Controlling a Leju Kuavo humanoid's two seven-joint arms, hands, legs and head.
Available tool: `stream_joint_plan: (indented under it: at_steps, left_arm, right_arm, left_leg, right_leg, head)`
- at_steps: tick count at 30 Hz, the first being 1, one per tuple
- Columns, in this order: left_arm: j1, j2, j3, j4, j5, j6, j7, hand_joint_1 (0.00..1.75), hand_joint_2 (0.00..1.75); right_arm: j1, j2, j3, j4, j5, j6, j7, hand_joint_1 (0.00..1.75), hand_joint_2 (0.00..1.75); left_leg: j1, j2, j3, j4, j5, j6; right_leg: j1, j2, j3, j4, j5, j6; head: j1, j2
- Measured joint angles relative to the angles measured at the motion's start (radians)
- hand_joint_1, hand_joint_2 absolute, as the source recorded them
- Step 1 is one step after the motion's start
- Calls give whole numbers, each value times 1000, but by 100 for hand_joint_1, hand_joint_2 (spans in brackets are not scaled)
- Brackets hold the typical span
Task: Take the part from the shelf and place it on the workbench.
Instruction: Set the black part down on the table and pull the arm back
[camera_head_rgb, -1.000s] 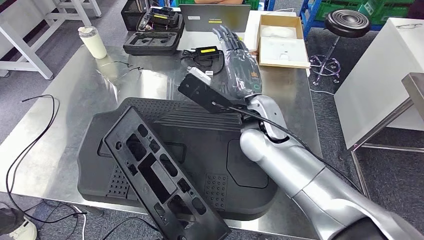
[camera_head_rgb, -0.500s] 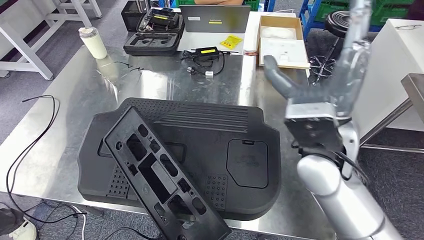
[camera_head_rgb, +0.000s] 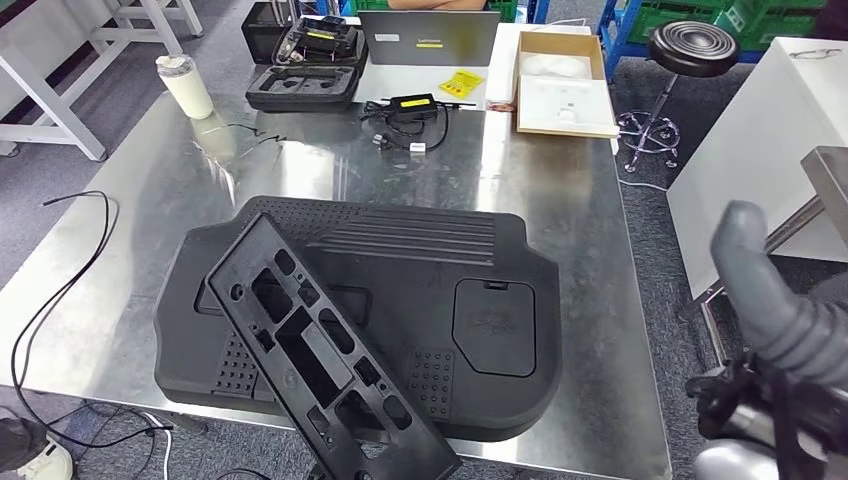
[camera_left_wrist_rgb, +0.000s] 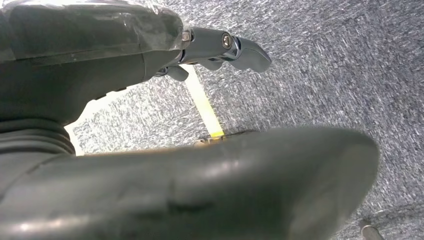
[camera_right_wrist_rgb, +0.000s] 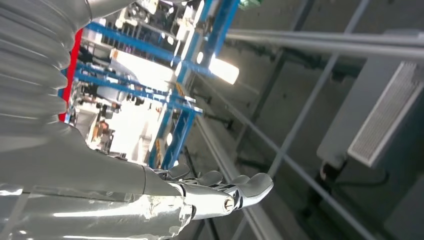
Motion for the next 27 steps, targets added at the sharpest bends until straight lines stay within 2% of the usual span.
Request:
stream_joint_plan:
  at_steps: [10, 18, 27]
  left_arm:
    - [8, 0, 7, 2, 24, 7, -13, 0, 0]
    - [21, 0, 8, 7, 54, 12, -17, 0, 0]
    - [25, 0, 8, 7, 76, 32, -16, 0, 0]
  right_arm:
    - [167, -6, -117, -134, 31, 0, -34, 0, 175]
    - [384, 25, -298, -161, -74, 0, -150, 0, 175]
    - [511, 57, -458, -161, -137, 0, -179, 0, 175]
  left_leg:
    - [0, 0, 0, 0, -1, 0]
    - [0, 0, 0, 0, -3, 1]
    - [-1, 0, 1, 0, -4, 2]
  right_leg:
    - [0, 0, 1, 0, -1, 1]
    - [0, -1, 1, -1, -2, 2]
    - [0, -1, 2, -1, -3, 3]
  head:
    - [0, 0]
    - [0, 0]
    - [0, 0]
